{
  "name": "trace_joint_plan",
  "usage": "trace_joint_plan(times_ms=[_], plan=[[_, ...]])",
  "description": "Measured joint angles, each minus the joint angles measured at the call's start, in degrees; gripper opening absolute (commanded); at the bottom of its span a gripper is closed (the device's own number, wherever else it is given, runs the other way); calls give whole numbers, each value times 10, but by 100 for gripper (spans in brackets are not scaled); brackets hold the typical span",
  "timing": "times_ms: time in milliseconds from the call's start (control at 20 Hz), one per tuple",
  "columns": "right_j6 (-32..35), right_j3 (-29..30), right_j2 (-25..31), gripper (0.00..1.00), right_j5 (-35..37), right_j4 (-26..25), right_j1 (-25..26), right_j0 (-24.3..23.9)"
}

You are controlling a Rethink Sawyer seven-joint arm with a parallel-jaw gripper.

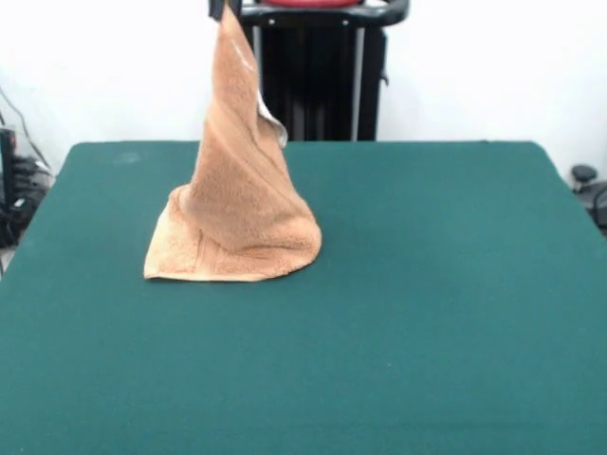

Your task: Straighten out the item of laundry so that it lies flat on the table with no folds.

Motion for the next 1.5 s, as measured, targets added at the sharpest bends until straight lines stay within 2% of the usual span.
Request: trace_joint_plan(times_ms=[200,550,1050,1300,1500], plan=[[18,4,-29,0,-47,3,33,25],[47,26,-69,0,-110,37,72,71],[117,64,-111,0,-188,128,120,172],[152,81,-128,0,-212,160,138,230],[165,92,-136,0,-213,166,139,248]])
